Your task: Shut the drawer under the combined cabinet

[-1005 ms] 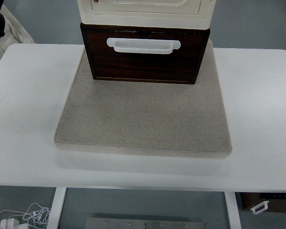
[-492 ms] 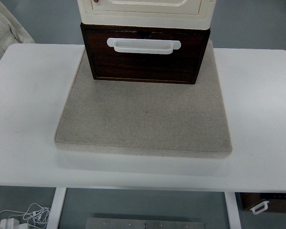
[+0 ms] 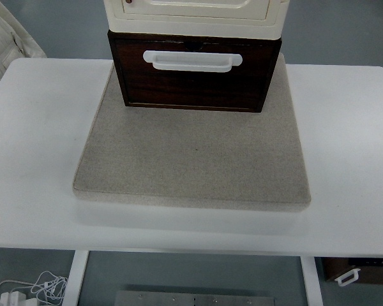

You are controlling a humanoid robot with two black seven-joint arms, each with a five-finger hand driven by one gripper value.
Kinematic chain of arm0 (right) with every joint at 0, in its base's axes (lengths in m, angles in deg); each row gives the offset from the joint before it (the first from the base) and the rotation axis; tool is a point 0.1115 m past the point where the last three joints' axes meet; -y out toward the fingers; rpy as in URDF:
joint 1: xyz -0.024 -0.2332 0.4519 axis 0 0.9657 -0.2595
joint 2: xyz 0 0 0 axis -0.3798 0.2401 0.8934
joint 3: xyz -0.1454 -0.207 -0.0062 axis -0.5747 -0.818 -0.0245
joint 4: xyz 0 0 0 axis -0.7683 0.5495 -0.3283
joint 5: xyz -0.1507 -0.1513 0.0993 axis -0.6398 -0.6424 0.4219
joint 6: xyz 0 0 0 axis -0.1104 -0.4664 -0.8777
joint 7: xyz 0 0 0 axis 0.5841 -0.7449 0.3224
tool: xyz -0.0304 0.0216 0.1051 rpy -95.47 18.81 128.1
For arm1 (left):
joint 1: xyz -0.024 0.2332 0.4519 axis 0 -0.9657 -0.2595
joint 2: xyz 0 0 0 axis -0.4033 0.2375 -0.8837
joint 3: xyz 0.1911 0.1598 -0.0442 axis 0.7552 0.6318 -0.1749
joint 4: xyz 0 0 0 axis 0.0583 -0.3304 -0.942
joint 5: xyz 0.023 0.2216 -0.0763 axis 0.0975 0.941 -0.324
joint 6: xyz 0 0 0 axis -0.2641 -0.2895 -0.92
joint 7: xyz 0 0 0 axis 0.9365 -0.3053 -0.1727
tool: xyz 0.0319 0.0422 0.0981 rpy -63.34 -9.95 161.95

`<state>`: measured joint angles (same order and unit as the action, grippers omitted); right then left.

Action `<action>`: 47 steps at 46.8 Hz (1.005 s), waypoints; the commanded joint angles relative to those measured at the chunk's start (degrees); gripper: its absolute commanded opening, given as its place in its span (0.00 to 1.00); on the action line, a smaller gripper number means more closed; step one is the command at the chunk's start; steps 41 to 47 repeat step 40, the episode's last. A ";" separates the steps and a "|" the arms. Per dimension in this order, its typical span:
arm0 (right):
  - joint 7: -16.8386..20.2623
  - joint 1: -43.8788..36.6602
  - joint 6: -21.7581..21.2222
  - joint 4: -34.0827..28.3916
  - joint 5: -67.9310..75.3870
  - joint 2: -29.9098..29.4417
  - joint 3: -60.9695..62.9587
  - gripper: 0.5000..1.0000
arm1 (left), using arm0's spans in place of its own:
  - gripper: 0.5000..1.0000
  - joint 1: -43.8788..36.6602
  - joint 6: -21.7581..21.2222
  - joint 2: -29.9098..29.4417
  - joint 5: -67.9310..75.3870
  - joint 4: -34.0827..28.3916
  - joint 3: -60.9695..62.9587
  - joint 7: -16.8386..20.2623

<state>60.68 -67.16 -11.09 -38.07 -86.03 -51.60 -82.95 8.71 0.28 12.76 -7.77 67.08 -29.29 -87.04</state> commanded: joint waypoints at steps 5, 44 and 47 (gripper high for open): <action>0.00 0.01 -0.03 0.04 0.00 0.00 0.00 0.90 | 1.00 -0.84 -2.09 2.90 -0.69 -6.57 0.73 -0.03; -0.18 0.09 -0.12 -0.05 0.26 0.00 0.00 0.90 | 1.00 -13.23 1.34 11.34 -14.13 -8.68 0.99 1.64; -0.18 0.09 -0.12 -0.05 0.26 0.00 0.00 0.90 | 1.00 -13.23 1.34 11.34 -14.13 -8.68 0.99 1.64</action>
